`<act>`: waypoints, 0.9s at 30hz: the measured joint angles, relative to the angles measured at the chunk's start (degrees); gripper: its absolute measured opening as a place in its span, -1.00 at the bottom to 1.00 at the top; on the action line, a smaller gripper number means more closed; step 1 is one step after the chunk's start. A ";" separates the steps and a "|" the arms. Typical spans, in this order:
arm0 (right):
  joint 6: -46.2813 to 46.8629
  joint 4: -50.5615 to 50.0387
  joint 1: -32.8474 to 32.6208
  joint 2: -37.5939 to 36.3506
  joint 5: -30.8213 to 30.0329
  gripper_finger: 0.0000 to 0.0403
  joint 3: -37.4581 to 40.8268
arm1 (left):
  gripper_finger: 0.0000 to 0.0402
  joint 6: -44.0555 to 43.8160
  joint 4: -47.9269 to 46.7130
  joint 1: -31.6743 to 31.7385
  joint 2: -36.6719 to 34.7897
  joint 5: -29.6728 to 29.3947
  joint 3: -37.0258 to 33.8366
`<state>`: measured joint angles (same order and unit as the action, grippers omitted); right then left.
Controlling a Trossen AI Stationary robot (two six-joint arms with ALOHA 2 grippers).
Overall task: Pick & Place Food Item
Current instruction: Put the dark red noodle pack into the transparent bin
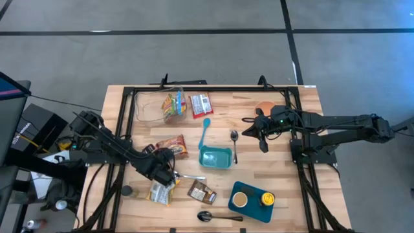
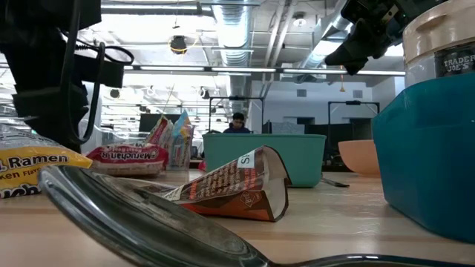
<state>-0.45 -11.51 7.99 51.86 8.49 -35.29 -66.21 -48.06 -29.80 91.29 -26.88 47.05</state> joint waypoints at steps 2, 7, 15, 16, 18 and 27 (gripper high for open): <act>0.00 0.00 0.00 0.00 0.00 -1.00 0.00 | -0.34 -0.36 -0.08 0.00 0.00 -0.34 0.00; -0.02 -0.01 0.00 0.00 0.00 -1.00 0.00 | -0.49 -0.46 -1.30 0.00 0.00 -1.07 0.00; -0.02 -0.02 0.00 -0.01 0.00 -1.00 0.00 | -0.75 -0.72 -4.26 1.30 0.00 -3.14 0.00; -0.02 -0.01 0.00 -0.01 0.00 -1.00 0.00 | -0.78 -0.73 -4.62 1.70 0.00 -3.16 0.00; -0.02 -0.02 0.00 -0.02 0.00 -1.00 0.00 | -0.83 -0.71 -5.47 2.35 0.00 -3.16 0.00; -0.13 0.00 0.00 0.00 0.00 -1.00 0.00 | -0.99 -0.20 -5.74 3.21 0.00 -3.16 0.00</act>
<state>-0.58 -11.51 7.99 51.86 8.49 -35.29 -66.41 -53.80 -26.59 91.29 -30.04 47.05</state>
